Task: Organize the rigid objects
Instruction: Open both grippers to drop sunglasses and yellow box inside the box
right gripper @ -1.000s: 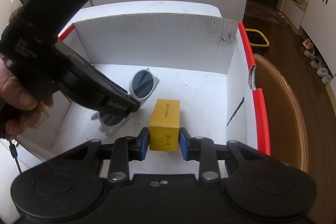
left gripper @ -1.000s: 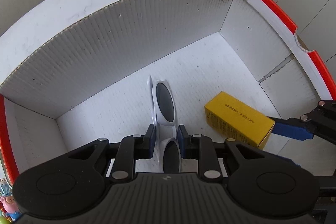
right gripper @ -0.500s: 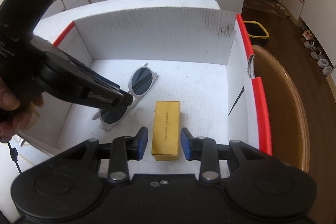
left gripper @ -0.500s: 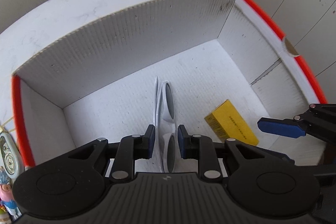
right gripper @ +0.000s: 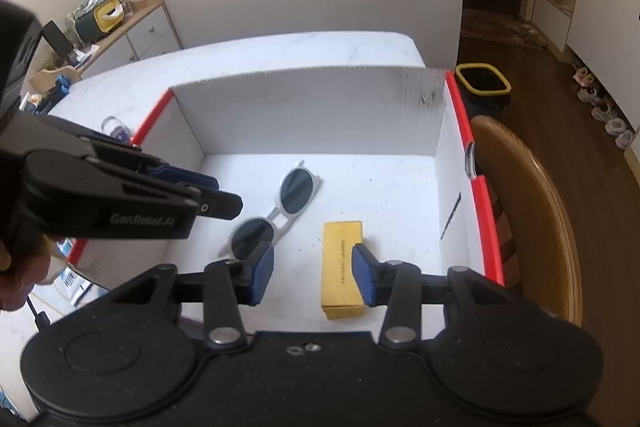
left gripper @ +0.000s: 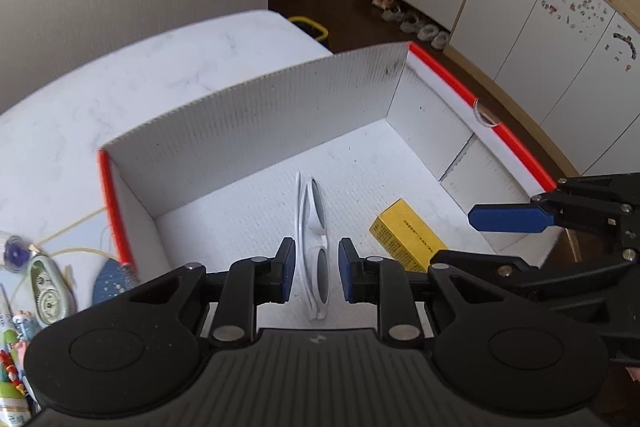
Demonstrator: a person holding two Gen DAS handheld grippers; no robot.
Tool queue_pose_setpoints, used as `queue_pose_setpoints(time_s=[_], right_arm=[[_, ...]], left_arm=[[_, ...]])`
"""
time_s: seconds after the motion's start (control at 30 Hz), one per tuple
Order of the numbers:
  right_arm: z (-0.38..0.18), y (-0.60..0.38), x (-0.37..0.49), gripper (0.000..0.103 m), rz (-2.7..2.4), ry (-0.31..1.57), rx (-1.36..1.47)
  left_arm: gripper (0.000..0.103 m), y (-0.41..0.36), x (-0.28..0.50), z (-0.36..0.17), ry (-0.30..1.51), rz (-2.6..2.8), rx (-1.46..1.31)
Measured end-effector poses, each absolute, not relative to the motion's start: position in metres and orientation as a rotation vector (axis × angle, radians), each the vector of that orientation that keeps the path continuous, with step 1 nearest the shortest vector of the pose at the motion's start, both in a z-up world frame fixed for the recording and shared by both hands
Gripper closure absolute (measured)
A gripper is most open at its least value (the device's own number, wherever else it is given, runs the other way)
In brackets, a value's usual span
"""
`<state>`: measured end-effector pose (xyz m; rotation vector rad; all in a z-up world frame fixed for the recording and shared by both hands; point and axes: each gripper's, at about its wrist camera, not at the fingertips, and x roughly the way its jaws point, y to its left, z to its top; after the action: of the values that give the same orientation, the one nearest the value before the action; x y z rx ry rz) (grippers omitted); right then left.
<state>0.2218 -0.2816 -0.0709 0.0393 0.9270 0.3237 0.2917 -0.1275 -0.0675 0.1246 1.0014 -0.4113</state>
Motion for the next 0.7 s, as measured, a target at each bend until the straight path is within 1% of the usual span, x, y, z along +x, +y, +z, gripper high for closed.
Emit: queue_pose_setpoints(time_s=[0.7], right_arm=[[-0.034, -0.230, 0.186, 0.042, 0.299, 0.801, 0.100]], left_arm=[[0.081, -0.044, 0.226, -0.017, 0.797, -0.412, 0.075]])
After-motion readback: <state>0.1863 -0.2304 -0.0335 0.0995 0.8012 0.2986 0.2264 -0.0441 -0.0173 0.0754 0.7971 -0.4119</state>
